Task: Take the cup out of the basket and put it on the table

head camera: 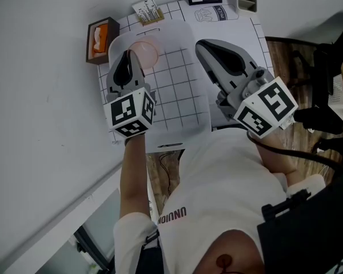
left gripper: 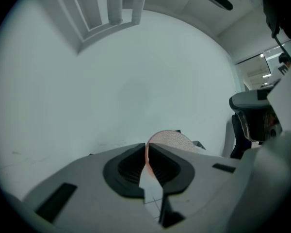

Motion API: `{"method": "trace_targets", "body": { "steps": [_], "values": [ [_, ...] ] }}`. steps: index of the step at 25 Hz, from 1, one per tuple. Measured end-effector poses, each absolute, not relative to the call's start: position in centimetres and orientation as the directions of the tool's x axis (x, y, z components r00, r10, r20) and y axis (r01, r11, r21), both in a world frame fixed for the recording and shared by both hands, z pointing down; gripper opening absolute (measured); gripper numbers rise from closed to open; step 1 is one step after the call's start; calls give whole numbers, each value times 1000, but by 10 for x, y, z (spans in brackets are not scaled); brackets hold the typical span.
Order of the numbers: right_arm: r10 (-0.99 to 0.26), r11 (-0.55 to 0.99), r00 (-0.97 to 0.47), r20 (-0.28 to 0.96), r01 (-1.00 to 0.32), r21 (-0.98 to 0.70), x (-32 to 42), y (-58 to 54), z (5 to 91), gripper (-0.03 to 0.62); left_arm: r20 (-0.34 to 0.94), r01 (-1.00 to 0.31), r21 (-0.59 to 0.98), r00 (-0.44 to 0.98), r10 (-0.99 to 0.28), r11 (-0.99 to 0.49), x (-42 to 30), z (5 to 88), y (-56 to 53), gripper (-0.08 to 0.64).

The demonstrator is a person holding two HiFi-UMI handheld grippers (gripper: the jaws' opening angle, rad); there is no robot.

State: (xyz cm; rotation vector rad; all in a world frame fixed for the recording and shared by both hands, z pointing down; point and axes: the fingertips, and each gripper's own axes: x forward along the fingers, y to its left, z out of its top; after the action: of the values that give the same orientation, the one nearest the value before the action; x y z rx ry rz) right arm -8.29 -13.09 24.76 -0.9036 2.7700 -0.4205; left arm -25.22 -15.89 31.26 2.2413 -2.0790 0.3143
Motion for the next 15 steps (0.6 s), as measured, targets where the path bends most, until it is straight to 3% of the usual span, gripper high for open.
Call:
{"method": "trace_targets", "body": {
  "steps": [15],
  "values": [
    [-595,775,-799,-88,-541,-325,-88,-132,248,20,110,-983,-167,56,-992,-74,-246,293,-149,32]
  ]
}}
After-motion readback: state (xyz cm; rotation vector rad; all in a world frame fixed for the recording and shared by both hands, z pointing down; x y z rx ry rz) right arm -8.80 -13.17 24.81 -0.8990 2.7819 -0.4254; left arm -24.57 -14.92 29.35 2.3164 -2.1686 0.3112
